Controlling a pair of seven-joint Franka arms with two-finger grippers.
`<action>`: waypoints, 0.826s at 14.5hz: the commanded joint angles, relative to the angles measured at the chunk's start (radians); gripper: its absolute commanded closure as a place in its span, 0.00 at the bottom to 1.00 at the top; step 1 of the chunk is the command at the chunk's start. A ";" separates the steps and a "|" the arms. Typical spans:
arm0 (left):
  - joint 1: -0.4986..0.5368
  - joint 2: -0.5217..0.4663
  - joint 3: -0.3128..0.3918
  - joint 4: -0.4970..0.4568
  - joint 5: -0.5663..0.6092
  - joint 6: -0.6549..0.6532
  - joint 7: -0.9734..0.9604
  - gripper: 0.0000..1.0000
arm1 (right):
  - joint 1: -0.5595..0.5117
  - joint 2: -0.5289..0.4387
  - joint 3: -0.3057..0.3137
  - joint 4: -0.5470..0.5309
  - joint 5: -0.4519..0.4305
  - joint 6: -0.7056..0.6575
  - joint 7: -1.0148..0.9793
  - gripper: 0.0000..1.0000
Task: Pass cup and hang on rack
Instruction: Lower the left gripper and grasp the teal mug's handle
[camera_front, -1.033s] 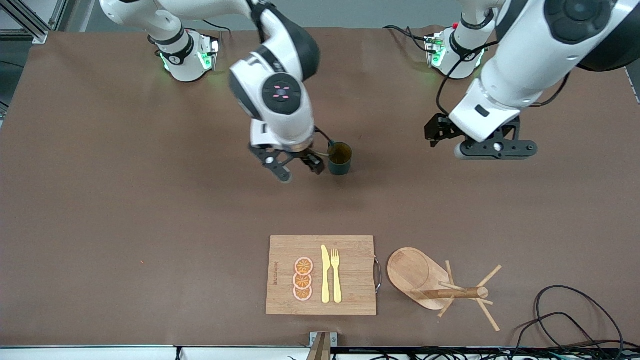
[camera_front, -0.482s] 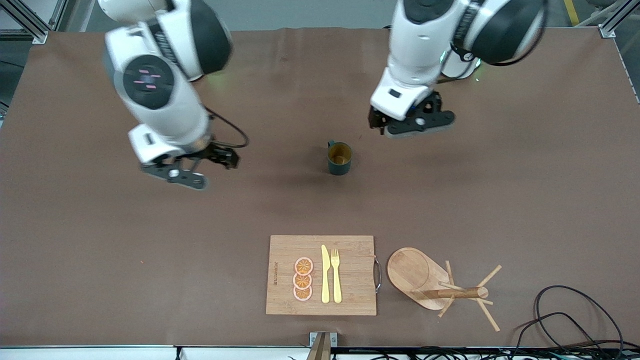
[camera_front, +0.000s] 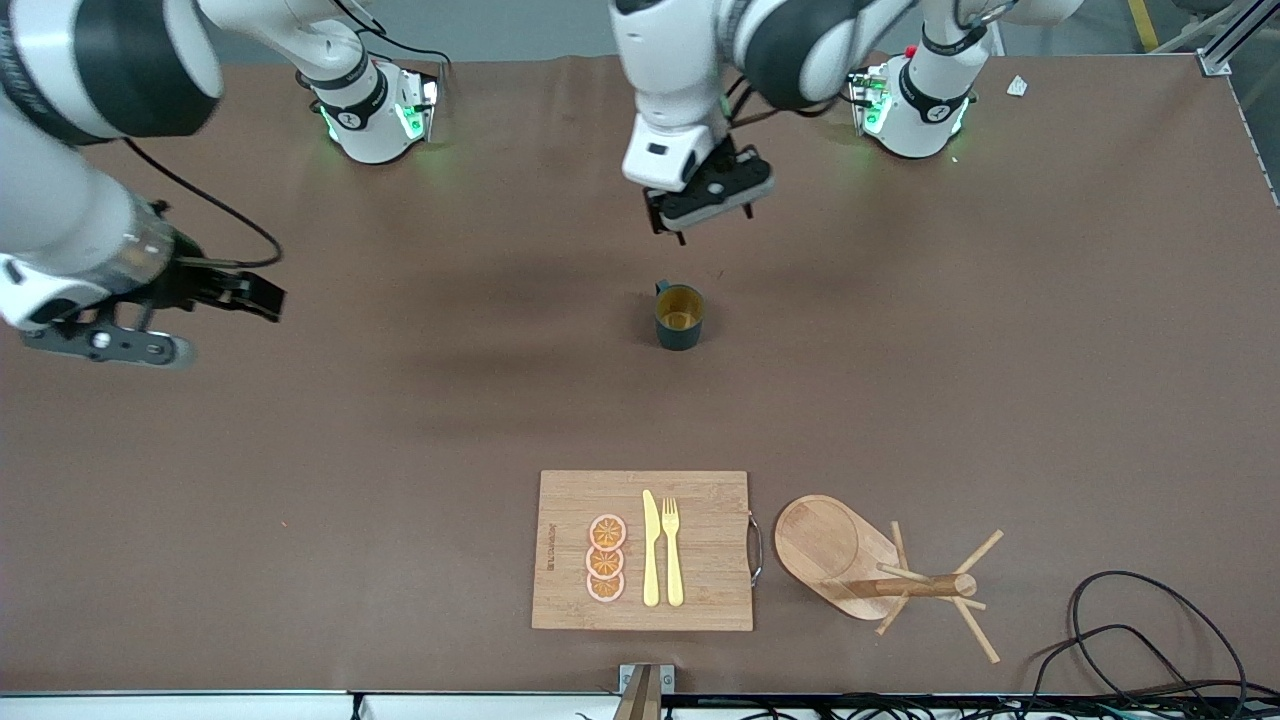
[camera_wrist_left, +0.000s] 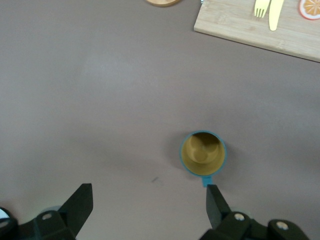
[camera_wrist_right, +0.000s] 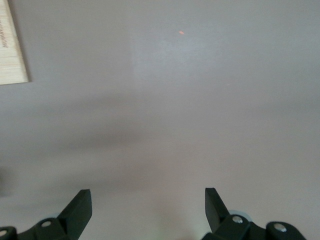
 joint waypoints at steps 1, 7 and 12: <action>-0.117 0.133 0.002 0.012 0.164 0.008 -0.288 0.00 | -0.094 -0.071 0.023 -0.066 -0.015 0.020 -0.125 0.00; -0.252 0.250 0.002 -0.041 0.388 0.002 -0.657 0.00 | -0.209 -0.091 0.023 -0.106 -0.017 0.069 -0.287 0.00; -0.315 0.371 0.003 -0.055 0.637 -0.001 -0.891 0.02 | -0.243 -0.078 0.023 -0.023 -0.014 0.066 -0.286 0.00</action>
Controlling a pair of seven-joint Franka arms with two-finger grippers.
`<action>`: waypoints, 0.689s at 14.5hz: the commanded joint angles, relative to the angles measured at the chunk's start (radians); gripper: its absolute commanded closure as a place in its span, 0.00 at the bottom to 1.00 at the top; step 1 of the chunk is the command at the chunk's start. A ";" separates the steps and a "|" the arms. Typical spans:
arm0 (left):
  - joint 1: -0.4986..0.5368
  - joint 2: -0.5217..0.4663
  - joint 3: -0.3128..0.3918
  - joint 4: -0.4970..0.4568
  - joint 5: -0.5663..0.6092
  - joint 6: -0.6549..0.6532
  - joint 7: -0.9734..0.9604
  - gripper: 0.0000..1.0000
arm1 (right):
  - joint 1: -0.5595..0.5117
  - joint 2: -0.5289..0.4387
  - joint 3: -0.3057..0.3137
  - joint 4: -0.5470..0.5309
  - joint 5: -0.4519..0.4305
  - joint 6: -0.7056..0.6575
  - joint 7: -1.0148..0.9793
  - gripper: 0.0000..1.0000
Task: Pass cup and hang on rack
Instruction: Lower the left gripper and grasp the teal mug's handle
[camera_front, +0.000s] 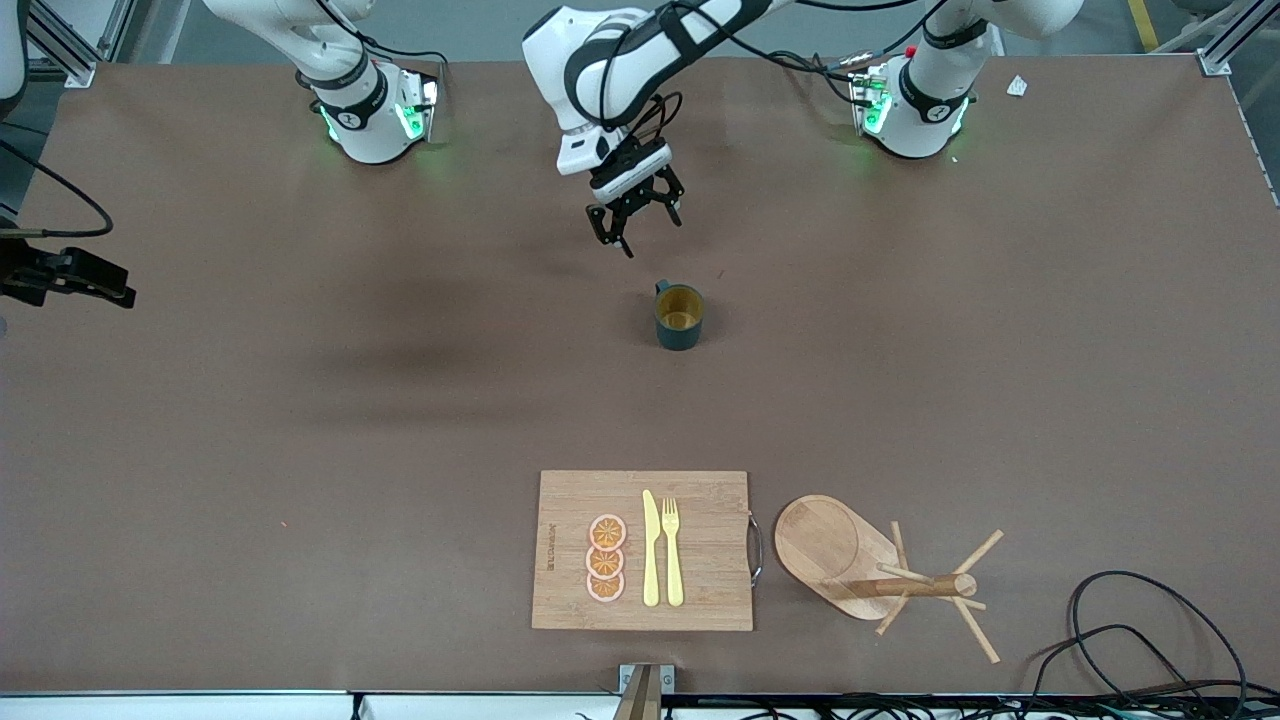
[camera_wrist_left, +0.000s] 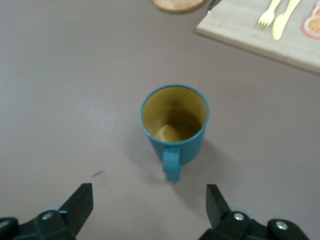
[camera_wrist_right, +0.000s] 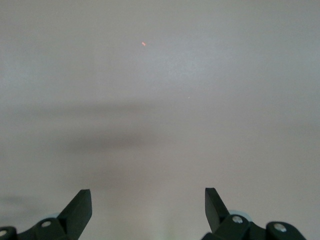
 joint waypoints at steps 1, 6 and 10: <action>-0.021 0.051 0.002 -0.021 0.132 -0.007 -0.104 0.02 | -0.026 -0.008 0.021 0.049 -0.014 0.002 -0.013 0.00; -0.019 0.067 0.002 -0.067 0.244 -0.007 -0.181 0.17 | -0.024 0.009 0.022 0.075 -0.013 0.003 -0.004 0.00; -0.016 0.086 0.020 -0.067 0.278 -0.007 -0.181 0.25 | -0.024 0.006 0.022 0.069 -0.002 -0.003 -0.010 0.00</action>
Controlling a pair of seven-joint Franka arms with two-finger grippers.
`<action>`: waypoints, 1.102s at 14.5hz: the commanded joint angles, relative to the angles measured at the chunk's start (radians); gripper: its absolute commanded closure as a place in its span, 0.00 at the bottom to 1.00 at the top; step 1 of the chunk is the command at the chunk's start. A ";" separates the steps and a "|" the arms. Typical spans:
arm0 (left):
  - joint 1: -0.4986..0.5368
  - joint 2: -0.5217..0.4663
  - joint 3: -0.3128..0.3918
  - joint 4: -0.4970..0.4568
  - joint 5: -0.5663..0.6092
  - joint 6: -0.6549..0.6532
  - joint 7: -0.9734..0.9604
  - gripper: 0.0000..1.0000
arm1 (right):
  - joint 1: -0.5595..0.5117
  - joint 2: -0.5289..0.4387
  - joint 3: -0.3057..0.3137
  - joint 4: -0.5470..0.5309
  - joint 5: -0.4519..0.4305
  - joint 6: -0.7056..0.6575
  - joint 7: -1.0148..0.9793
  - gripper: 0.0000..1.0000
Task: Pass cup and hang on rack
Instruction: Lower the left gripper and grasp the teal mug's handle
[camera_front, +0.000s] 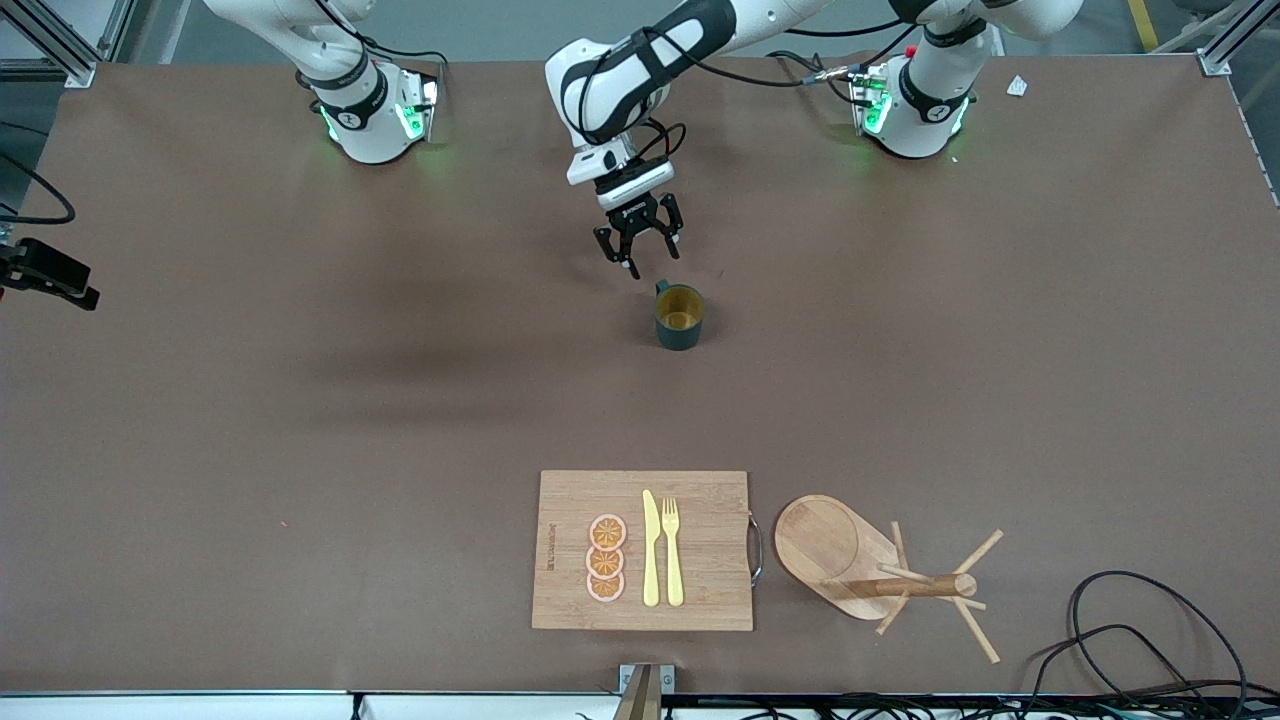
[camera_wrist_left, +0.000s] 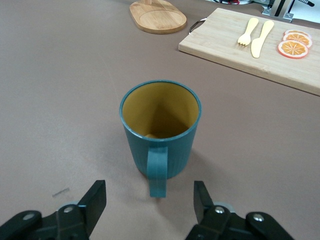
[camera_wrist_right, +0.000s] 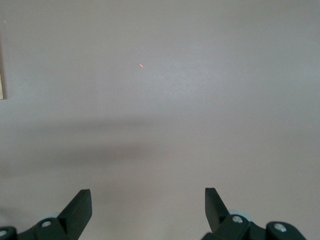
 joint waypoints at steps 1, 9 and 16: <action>0.004 0.016 0.013 -0.004 0.060 -0.006 -0.010 0.26 | -0.020 0.004 0.018 0.003 -0.002 -0.010 -0.010 0.00; 0.010 0.064 0.025 0.047 0.066 -0.004 -0.003 0.41 | -0.015 -0.111 0.019 -0.200 -0.002 0.096 -0.005 0.00; -0.001 0.092 0.051 0.089 0.066 -0.002 0.000 0.88 | -0.010 -0.110 0.024 -0.187 -0.001 0.102 -0.002 0.00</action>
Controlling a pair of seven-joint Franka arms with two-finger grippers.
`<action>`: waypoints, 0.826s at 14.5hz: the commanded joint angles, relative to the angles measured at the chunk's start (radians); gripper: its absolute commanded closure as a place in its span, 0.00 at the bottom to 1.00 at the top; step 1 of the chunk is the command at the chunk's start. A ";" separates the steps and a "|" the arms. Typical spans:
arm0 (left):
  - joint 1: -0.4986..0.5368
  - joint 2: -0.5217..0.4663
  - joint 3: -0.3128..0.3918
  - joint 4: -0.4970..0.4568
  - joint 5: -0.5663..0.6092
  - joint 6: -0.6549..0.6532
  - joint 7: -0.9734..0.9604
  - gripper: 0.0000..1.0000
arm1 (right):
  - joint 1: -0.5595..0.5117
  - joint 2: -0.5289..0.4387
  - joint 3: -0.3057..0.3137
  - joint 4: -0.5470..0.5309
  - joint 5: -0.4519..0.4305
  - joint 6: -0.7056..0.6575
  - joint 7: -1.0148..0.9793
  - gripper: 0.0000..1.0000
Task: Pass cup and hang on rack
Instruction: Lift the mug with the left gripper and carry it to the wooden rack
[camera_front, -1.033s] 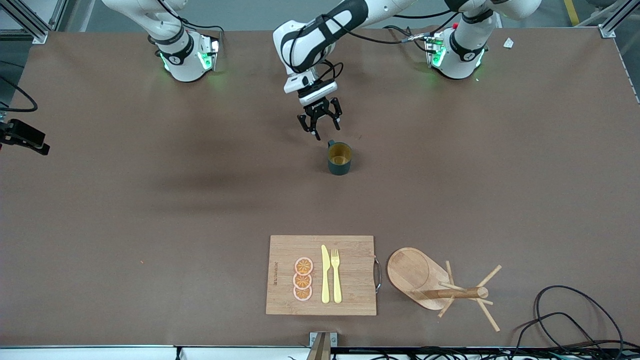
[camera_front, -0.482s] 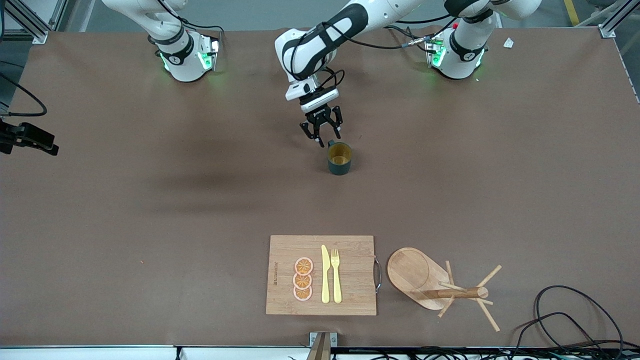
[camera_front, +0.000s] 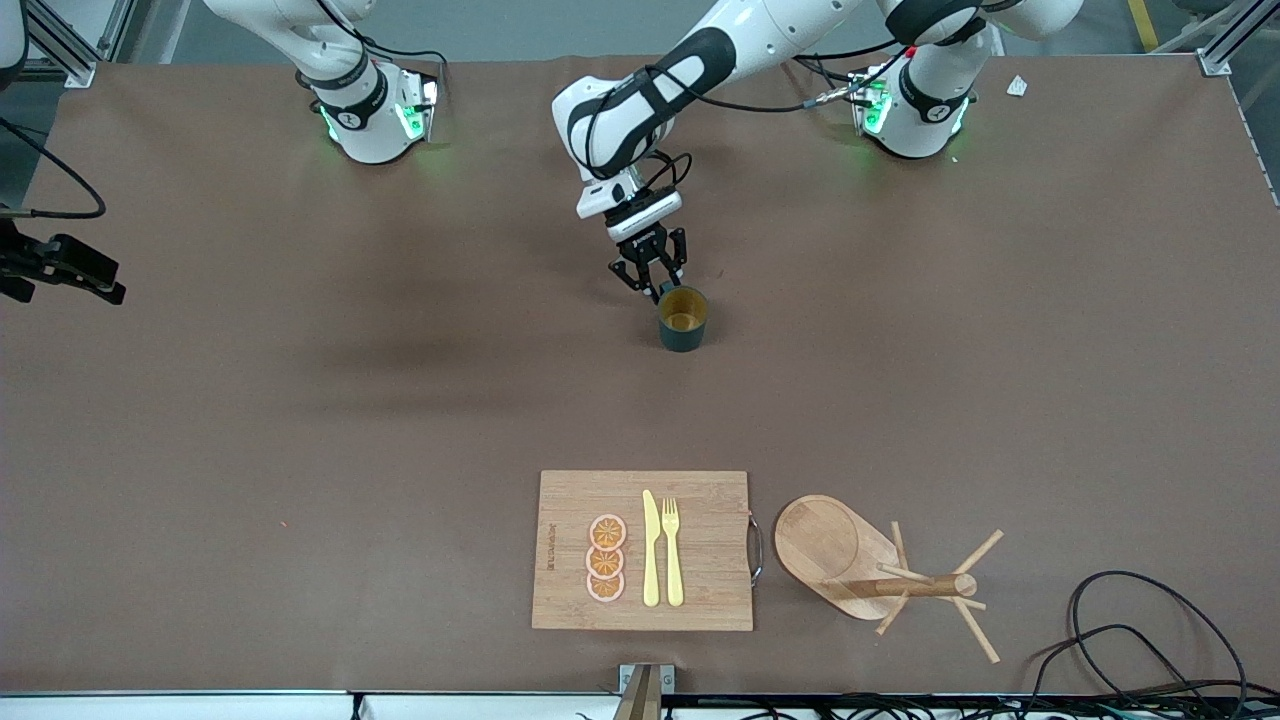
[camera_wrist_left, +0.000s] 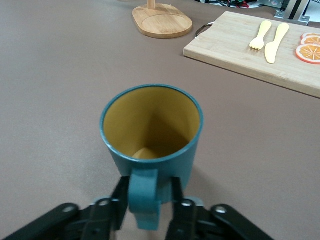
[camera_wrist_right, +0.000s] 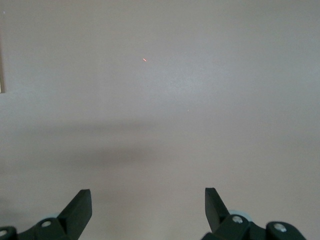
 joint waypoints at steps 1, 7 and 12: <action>-0.010 0.028 0.002 0.052 0.022 -0.004 0.004 0.95 | -0.010 -0.030 0.015 -0.031 0.002 0.017 -0.002 0.00; 0.004 0.014 0.000 0.218 -0.036 -0.007 0.186 1.00 | -0.010 -0.030 0.015 -0.030 0.002 0.017 -0.002 0.00; 0.085 -0.021 -0.010 0.463 -0.286 0.001 0.316 1.00 | -0.010 -0.030 0.015 -0.028 0.002 0.015 -0.002 0.00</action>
